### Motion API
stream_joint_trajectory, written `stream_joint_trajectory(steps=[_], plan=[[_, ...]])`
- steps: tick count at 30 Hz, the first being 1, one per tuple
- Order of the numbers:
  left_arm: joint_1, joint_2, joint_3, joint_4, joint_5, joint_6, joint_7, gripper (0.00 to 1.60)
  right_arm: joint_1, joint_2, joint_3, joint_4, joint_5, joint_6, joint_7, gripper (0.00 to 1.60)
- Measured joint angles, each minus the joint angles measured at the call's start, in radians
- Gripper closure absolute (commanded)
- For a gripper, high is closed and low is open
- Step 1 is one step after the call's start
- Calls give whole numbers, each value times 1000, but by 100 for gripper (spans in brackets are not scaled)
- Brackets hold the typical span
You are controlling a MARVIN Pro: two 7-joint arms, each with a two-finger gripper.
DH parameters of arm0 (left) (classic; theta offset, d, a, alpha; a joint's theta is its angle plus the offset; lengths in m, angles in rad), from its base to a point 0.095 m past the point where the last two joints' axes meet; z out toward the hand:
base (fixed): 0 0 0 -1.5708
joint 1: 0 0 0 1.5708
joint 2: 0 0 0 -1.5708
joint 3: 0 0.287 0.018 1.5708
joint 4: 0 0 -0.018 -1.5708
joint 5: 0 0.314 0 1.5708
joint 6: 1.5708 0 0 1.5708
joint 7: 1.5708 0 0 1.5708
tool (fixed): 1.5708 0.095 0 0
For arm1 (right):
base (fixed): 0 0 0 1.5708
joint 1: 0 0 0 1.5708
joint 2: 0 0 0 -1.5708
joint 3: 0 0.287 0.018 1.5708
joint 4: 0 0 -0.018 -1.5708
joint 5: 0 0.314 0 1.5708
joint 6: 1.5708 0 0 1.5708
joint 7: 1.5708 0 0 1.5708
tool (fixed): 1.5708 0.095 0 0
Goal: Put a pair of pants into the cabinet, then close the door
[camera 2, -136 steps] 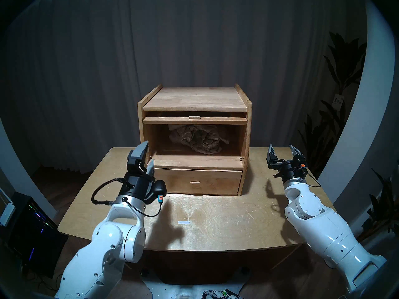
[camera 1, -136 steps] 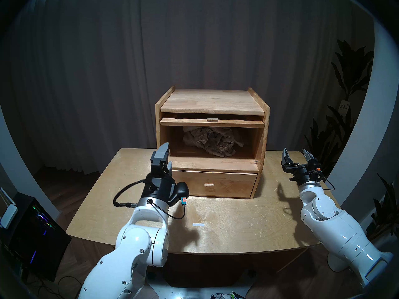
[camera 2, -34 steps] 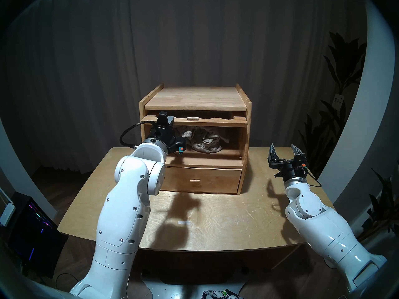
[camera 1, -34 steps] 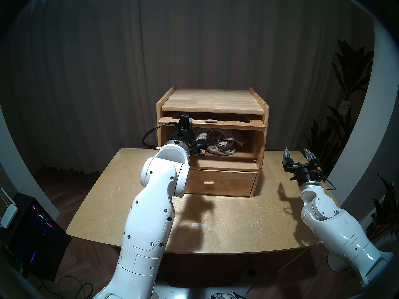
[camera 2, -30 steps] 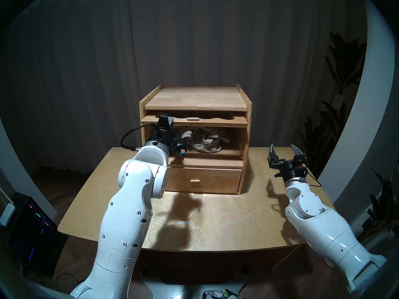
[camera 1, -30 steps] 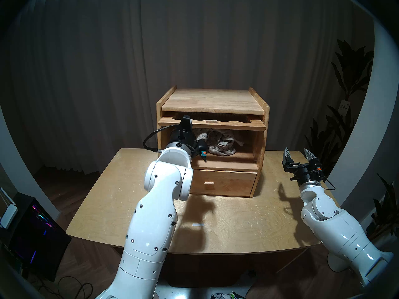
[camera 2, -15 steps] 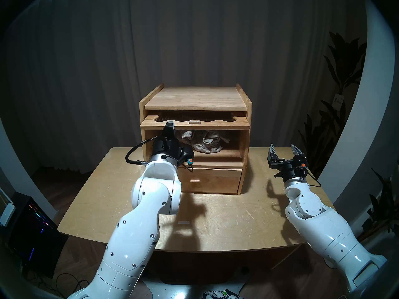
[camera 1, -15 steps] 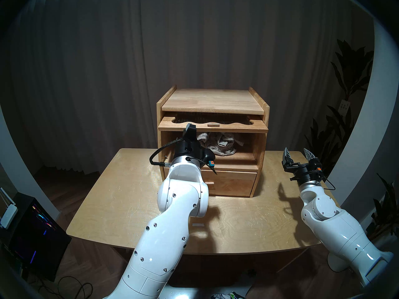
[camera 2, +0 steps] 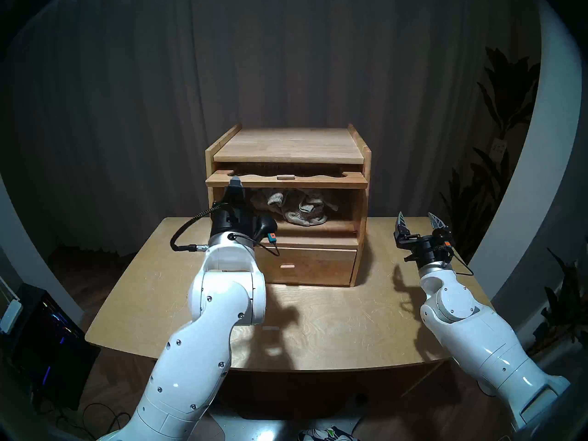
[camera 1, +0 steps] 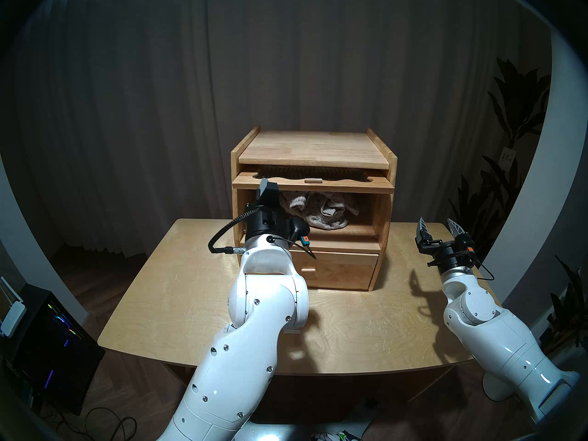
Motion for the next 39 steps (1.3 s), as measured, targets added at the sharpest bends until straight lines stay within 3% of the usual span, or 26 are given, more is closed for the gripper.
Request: stream_joint_trajectory(steps=[8, 14, 27, 28, 30, 31, 32, 33, 39], plan=[[4, 20, 24, -101, -106, -106, -69, 0, 0, 0, 0, 0, 1, 0, 1, 0], [-19, 40, -30, -113, -215, -212, -148, 0, 0, 0, 0, 0, 1, 0, 1, 0], [-138, -14, -208, 64, -313, -359, -191, 0, 0, 0, 0, 0, 1, 0, 2, 0], [-147, -21, -214, 80, -318, -366, -189, 6, 0, 0, 0, 0, 1, 0, 2, 0], [-166, -35, -222, 111, -332, -378, -184, 40, 0, 0, 0, 0, 1, 0, 2, 0], [-171, -39, -223, 119, -336, -381, -183, 95, 0, 0, 0, 0, 1, 0, 2, 0], [-183, -46, -224, 135, -345, -387, -180, 119, 0, 0, 0, 0, 1, 0, 2, 0], [-189, -49, -224, 142, -351, -390, -179, 160, 0, 0, 0, 0, 1, 0, 2, 0], [-217, -67, -227, 178, -391, -394, -150, 160, 0, 0, 0, 0, 2, -1, 2, 0]])
